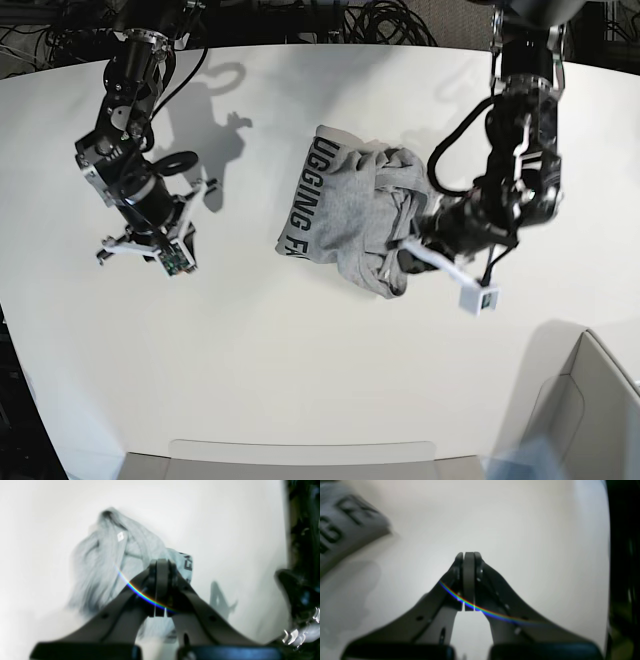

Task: Fold the T-shirt properly
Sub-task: 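Hold the bundle with both grippers and tuck its loose edge under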

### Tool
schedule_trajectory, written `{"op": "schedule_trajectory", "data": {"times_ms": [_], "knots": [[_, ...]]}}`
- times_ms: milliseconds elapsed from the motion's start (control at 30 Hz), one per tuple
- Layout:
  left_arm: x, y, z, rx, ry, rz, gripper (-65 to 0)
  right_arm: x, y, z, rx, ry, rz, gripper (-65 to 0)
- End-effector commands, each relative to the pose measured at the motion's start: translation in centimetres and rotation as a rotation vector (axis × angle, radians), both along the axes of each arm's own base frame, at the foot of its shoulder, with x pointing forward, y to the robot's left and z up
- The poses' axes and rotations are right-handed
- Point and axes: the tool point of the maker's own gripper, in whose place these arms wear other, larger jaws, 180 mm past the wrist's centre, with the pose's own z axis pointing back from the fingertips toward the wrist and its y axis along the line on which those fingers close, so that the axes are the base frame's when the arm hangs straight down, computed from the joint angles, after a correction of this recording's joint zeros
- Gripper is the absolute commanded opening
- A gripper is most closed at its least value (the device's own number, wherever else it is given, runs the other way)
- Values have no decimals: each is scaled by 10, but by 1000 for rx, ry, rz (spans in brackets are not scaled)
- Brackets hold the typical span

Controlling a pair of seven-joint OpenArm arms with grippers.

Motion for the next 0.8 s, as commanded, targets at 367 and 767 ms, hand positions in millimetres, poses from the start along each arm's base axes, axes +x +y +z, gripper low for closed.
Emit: {"op": "schedule_trajectory", "data": {"times_ms": [367, 767], "knots": [[-102, -45, -71, -76, 177, -39, -650, 63, 71, -41, 160, 82, 201, -650], [-76, -24, -141, 24, 336, 23, -650, 20, 114, -126, 94, 336, 340, -650]]}}
